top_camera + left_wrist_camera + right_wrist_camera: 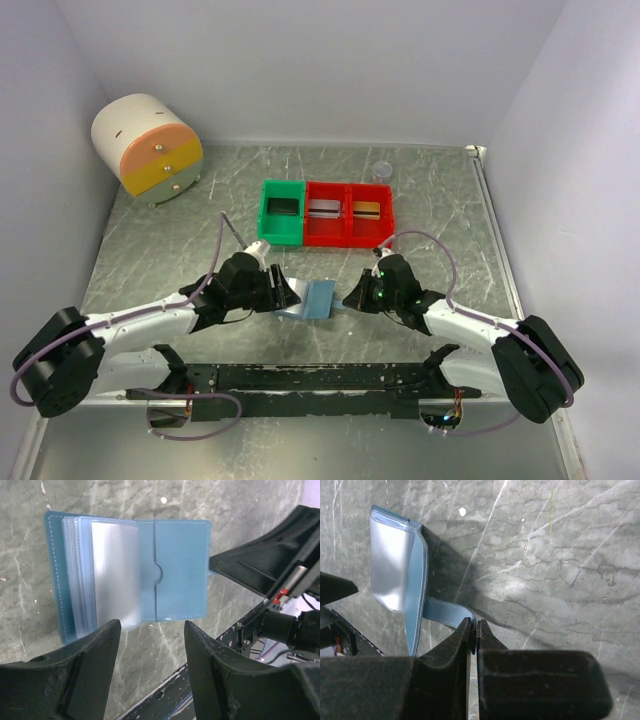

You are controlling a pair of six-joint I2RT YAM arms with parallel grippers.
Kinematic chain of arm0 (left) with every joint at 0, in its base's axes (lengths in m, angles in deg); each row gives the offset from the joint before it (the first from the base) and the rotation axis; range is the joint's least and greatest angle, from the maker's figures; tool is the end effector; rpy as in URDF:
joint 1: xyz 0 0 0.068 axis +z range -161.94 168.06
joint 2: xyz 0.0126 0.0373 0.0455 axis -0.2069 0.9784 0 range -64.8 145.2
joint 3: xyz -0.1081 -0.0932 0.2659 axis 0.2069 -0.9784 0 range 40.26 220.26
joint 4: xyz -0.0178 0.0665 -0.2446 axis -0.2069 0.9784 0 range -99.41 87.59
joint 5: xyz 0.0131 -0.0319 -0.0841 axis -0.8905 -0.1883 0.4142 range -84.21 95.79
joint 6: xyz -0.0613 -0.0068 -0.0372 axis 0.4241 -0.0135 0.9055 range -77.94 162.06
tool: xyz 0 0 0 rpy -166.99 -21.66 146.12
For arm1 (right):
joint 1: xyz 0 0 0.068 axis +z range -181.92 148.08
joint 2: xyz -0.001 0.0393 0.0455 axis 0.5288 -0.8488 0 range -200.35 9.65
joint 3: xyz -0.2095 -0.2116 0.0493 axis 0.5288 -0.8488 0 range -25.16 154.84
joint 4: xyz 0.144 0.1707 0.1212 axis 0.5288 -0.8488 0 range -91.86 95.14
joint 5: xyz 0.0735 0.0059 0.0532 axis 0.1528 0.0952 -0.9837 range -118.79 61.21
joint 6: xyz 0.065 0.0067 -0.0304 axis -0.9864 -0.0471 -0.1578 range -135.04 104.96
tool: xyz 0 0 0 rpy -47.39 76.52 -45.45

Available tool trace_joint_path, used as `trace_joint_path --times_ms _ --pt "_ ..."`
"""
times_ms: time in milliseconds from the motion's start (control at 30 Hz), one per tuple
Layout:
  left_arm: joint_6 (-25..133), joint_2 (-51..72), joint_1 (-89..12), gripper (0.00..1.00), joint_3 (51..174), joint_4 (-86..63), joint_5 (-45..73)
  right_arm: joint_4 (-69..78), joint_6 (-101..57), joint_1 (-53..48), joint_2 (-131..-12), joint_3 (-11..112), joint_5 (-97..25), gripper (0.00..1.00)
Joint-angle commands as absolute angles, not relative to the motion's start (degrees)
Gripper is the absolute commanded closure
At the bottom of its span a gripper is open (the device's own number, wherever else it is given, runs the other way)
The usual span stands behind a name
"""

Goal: Take the credit cards out of the card holder

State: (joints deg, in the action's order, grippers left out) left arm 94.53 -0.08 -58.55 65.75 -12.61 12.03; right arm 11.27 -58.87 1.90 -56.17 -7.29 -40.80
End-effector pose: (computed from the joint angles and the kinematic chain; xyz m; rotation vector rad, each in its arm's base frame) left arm 0.1491 -0.1673 0.1974 -0.0565 2.4141 -1.0203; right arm 0.1606 0.1225 0.1575 0.0994 2.4645 0.8927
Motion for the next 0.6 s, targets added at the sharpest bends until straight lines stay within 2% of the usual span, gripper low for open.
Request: trace_joint_path --times_ms 0,267,567 --pt "95.9 4.4 -58.9 0.34 67.2 -16.0 11.5 12.0 -57.9 1.6 -55.7 -7.1 -41.0 0.96" --pt "94.0 6.1 -58.9 0.33 70.1 -11.2 6.4 11.5 -57.6 1.6 -56.3 -7.5 -40.1 0.96" --pt "93.4 9.6 -59.0 0.34 70.8 -11.2 6.8 13.3 -57.8 1.5 -57.9 -7.6 -40.9 0.96"
